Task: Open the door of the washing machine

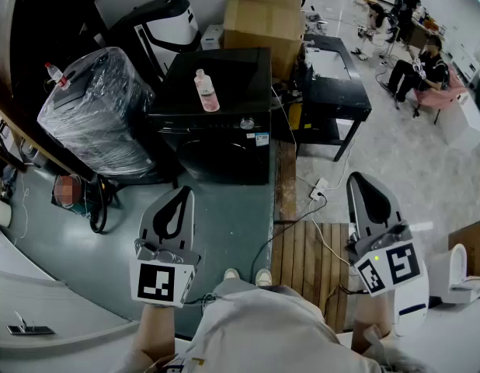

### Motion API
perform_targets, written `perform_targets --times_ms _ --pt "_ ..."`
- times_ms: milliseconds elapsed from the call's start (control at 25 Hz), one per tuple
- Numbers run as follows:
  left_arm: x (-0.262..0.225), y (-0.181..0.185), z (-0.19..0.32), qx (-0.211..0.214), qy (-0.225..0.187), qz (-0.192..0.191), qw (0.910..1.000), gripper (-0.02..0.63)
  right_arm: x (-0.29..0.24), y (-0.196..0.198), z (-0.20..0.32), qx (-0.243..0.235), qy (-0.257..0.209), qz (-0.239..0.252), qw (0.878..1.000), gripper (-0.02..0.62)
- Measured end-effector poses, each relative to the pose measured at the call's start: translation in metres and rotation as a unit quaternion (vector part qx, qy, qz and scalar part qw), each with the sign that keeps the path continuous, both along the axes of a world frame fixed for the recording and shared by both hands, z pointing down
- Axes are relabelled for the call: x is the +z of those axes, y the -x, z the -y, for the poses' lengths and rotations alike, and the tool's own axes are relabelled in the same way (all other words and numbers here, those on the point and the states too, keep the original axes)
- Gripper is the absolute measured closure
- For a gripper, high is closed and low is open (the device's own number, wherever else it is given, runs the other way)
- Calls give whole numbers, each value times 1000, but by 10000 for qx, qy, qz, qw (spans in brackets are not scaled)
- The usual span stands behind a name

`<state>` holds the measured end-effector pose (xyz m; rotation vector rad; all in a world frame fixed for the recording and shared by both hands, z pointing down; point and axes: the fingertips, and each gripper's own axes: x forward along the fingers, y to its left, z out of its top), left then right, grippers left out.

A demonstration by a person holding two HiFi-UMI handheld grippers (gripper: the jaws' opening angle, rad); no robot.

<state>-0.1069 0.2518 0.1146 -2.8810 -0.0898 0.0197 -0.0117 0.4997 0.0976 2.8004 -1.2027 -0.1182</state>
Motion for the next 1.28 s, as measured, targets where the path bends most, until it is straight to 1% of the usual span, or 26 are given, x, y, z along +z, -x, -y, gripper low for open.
perform_targets --times_ms 160,280,400,480,560,640,680,720,760,800,880,1040,1280 --pt "4 -2 7 72 -384 -17 9992 584 1 -3 1 -20 44 9 10000 574" --pt "4 -5 8 56 -391 4 9992 584 2 -7 -1 -28 -8 68 10000 574" --pt "6 -8 8 45 -375 65 9993 584 4 -7 -2 -149 -130 220 9996 574" --pt "8 -9 9 16 -367 103 9993 584 11 -10 2 -230 11 294 9993 574" --pt "9 -10 11 -20 -383 141 9992 584 24 -15 10 -389 305 427 9979 574" --pt "12 -12 15 -45 -397 175 9990 584 42 -22 18 -664 536 718 9938 572" --pt "15 -14 18 -67 -398 210 9990 584 50 -28 21 -783 570 880 9914 572" --pt "19 -17 21 -98 -394 268 9988 584 58 -34 23 -858 575 1028 9893 531" --pt "24 -20 26 -133 -385 343 9986 584 65 -41 25 -883 598 1152 9876 451" --pt "30 -23 30 -164 -367 424 9983 584 73 -48 27 -865 655 1239 9863 410" --pt "41 -30 40 -205 -298 585 9976 584 86 -61 31 -772 809 1324 9849 394" --pt "63 -47 55 -236 -219 798 9963 584 119 -86 47 -718 1119 1553 9789 393" --pt "103 -79 84 -291 12 1131 9932 584 173 -124 93 -967 1630 1946 9624 390"
